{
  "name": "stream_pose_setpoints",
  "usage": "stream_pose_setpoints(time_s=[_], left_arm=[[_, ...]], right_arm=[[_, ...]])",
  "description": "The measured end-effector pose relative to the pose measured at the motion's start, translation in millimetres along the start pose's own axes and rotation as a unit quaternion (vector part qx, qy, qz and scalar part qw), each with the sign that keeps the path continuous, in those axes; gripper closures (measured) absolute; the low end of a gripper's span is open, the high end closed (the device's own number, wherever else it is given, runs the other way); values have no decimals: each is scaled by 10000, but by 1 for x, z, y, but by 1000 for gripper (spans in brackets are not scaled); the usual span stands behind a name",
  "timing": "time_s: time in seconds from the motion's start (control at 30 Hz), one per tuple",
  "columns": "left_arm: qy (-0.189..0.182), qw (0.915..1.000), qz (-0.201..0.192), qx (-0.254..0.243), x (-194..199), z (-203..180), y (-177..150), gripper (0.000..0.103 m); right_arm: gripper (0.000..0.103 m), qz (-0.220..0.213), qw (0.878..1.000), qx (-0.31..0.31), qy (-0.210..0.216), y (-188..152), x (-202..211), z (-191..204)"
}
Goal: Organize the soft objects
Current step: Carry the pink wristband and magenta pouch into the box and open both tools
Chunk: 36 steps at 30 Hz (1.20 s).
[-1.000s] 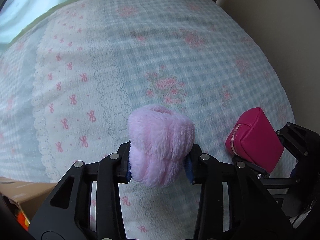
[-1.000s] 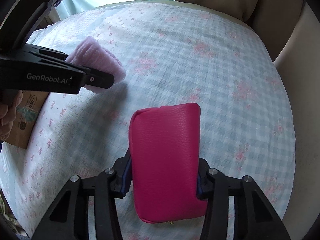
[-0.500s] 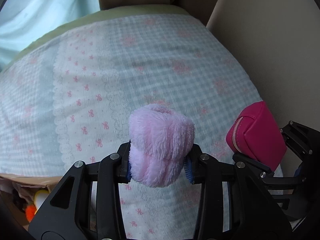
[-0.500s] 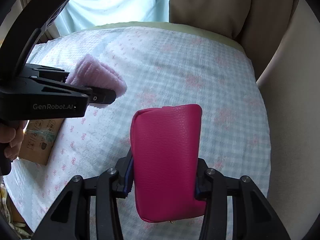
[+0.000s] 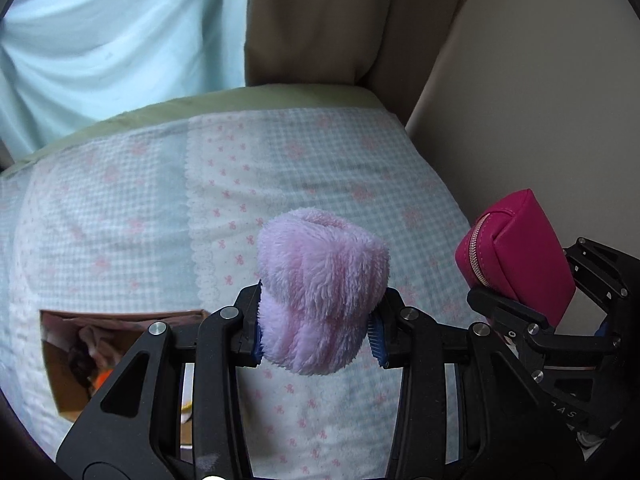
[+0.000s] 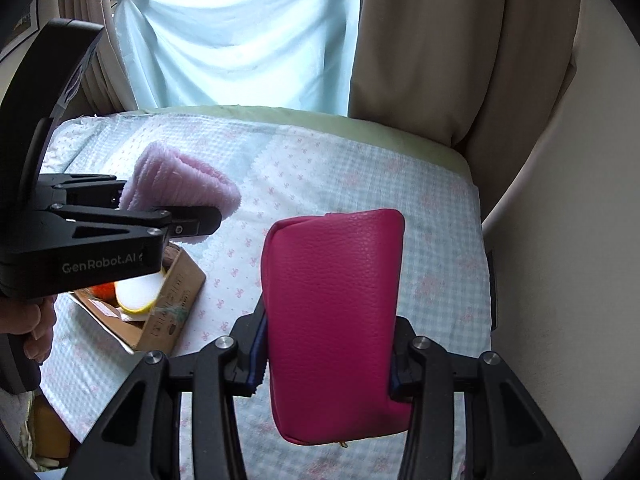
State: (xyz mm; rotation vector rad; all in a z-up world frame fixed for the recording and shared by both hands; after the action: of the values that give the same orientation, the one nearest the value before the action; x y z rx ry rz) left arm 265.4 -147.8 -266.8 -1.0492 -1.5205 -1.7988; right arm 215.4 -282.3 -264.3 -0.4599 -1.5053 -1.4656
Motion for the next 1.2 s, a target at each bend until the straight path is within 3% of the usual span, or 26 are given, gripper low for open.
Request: stream_pose_setpoints(time_s=[0.23,0.47,0.8,1.2], left_arm=[[135,9993,-150,303,58,94,-23,68],[362,9988,-13,338,75,201,-57,68],[494,9975,453,227,28,304,-90,68],[386,9884,1373,526,-62,323,-142,68]], right_arm=[[62,-213,9998,40,29,37,32,80],[62,-320,9991,-197,190,73,27,172],[62,-156,9912,-1112,701,94,-48,260],[62,812,9742,-1762,1153,68,-159,272]])
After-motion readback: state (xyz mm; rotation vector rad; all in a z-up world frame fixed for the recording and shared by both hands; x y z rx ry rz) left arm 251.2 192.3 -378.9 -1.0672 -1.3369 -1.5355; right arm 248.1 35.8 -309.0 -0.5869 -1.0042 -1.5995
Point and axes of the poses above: each gripper's, at about its wrist camera, not at the fingertips, and x roughly against the way its jaws point, z to its left, y to its top, the point moved 5 cm from there along -x, roughly the way its jaws point, and after that the axes turned 15 degrees about y, right-handed, at the moved point
